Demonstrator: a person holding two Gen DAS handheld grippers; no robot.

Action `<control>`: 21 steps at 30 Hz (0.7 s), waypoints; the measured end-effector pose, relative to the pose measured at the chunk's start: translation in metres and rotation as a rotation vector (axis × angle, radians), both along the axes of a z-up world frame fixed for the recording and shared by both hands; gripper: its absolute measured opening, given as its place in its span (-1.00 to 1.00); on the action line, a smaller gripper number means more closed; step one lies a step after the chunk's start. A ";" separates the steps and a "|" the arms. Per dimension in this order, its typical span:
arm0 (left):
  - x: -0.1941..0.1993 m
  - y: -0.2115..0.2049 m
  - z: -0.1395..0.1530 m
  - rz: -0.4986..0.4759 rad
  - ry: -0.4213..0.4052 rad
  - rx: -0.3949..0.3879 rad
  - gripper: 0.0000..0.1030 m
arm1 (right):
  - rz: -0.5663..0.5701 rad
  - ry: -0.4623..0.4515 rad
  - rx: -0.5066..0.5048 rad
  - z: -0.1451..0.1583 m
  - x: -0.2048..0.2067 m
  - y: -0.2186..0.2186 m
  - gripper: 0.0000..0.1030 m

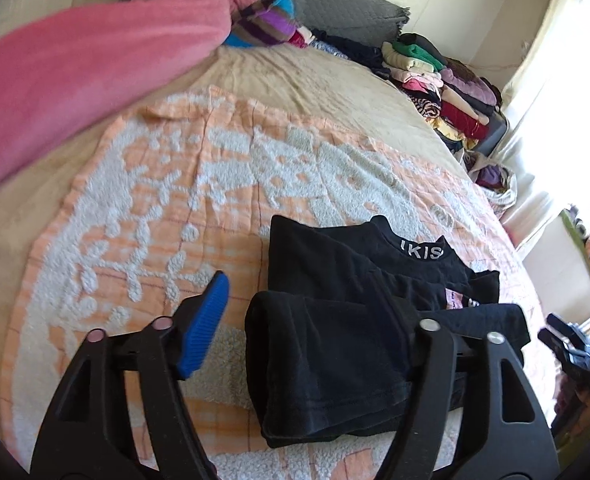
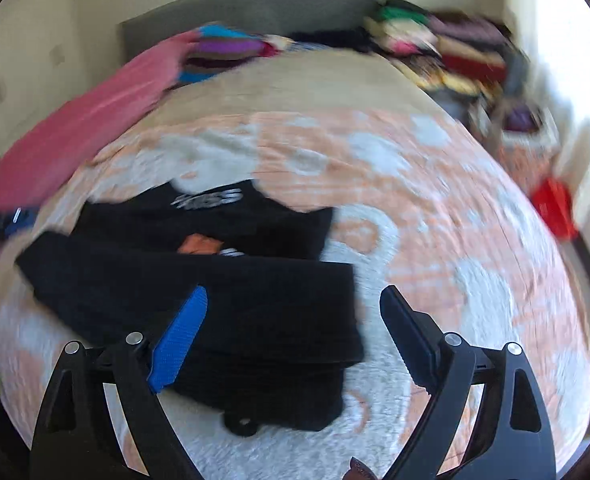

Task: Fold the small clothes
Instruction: 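Open both grippers and release the folded hem onto the shirt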

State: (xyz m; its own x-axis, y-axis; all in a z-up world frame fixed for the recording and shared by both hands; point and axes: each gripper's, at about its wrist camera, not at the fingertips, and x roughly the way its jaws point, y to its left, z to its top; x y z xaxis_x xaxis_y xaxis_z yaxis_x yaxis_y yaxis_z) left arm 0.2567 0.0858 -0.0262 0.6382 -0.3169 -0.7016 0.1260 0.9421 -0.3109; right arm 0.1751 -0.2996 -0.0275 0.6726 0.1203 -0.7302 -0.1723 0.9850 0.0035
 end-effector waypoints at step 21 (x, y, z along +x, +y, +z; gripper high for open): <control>-0.011 -0.014 0.021 -0.121 -0.017 0.115 0.81 | 0.426 0.110 -0.410 -0.069 0.028 0.135 -0.44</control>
State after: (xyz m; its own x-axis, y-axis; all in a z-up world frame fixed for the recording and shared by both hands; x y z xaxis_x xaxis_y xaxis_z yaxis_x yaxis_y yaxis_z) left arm 0.2454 0.0716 -0.0055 0.6123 -0.3103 -0.7272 0.2450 0.9489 -0.1987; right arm 0.2034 -0.1645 -0.0969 0.5450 0.0564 -0.8366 -0.5723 0.7542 -0.3220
